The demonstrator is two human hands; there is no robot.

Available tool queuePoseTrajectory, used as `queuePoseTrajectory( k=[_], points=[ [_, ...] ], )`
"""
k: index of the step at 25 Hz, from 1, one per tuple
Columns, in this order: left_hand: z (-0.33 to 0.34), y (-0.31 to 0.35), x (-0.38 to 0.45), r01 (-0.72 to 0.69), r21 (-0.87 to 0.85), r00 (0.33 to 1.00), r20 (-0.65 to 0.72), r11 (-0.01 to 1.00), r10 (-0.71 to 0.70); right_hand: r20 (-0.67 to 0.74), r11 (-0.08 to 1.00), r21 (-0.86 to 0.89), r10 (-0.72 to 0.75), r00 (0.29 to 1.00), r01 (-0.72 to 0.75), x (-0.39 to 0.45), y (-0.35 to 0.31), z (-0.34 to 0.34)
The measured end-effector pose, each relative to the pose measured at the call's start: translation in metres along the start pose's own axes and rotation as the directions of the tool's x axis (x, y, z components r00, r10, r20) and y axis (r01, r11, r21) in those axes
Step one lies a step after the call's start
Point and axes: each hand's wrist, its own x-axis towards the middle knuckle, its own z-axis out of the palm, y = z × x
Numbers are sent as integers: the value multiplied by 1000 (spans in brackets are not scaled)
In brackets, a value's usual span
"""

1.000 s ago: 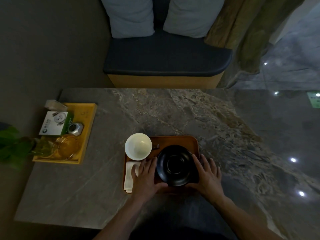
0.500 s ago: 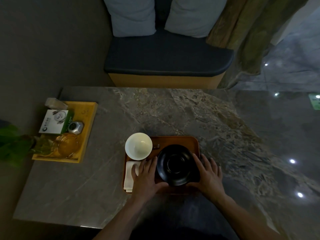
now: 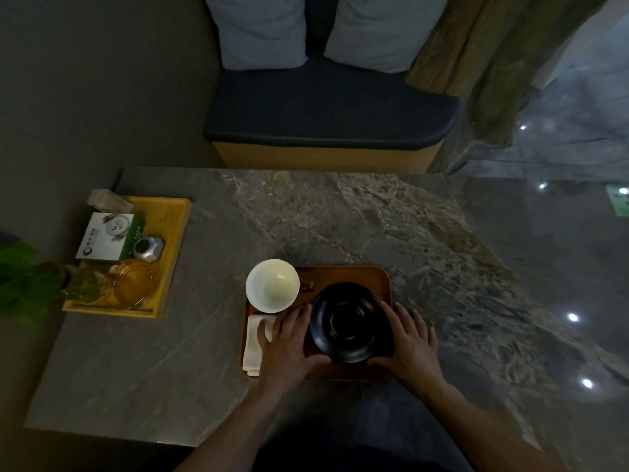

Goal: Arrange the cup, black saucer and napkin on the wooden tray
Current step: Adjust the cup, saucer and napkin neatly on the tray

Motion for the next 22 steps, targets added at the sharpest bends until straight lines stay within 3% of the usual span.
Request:
queuePoseTrajectory(
  k=[22],
  points=[
    [-3,0,0,-2,6,1000,28,1000,2,-7,1000,-8,18,1000,-18,-2,1,2]
  ],
)
